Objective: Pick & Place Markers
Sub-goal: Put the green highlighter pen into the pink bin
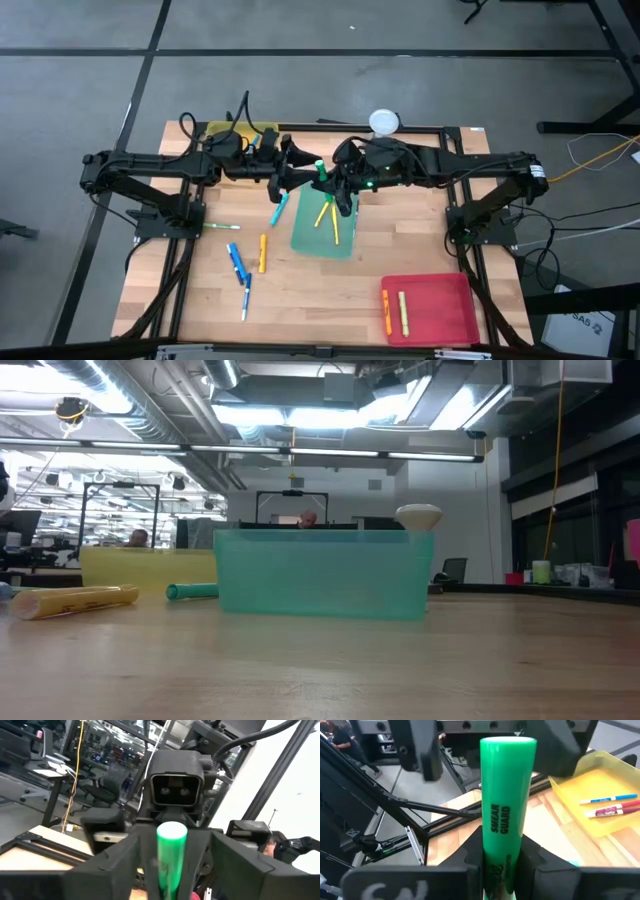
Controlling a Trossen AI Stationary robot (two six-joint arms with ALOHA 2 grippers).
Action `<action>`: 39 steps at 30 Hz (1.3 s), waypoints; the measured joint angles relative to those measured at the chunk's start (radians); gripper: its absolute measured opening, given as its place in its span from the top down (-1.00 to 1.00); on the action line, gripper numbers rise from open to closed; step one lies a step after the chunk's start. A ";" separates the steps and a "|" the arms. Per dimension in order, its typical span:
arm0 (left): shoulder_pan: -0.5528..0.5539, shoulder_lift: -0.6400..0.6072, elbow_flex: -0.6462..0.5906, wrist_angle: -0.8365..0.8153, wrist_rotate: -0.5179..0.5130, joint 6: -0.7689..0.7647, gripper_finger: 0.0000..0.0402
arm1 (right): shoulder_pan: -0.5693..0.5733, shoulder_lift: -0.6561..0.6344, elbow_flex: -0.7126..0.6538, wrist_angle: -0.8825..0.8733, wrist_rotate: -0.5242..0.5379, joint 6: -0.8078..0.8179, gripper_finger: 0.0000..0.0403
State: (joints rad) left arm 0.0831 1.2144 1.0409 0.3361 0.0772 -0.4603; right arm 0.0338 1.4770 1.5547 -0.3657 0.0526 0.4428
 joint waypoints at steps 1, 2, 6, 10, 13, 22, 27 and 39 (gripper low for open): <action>0.003 0.000 0.000 0.000 0.002 0.000 -0.24 | 0.000 -0.008 0.000 -0.014 0.000 0.002 0.71; 0.006 0.000 0.000 0.000 0.010 0.001 -0.28 | 0.000 -0.017 0.000 -0.037 -0.001 0.001 0.71; 0.012 0.000 0.000 -0.003 0.043 0.000 -0.34 | 0.003 -0.053 0.000 -0.142 -0.004 0.002 0.71; 0.012 0.000 0.000 -0.010 0.065 0.000 -0.34 | 0.030 -0.095 0.000 -0.267 -0.009 0.006 0.71; 0.012 0.000 0.000 -0.036 0.065 -0.001 -0.33 | 0.063 -0.119 0.000 -0.351 -0.012 0.020 0.71; 0.012 0.001 0.000 -0.064 0.056 -0.021 -0.33 | 0.194 -0.182 0.000 -0.598 -0.012 0.163 0.71; 0.012 0.001 0.000 -0.078 0.056 -0.027 -0.33 | 0.312 -0.193 0.000 -0.704 -0.012 0.280 0.71; 0.012 0.001 0.000 -0.077 0.016 -0.035 -0.33 | 0.530 -0.192 0.000 -1.021 -0.012 0.257 0.71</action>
State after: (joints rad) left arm 0.0952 1.2152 1.0412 0.2592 0.0931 -0.4952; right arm 0.5639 1.2854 1.5547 -1.3863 0.0406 0.6994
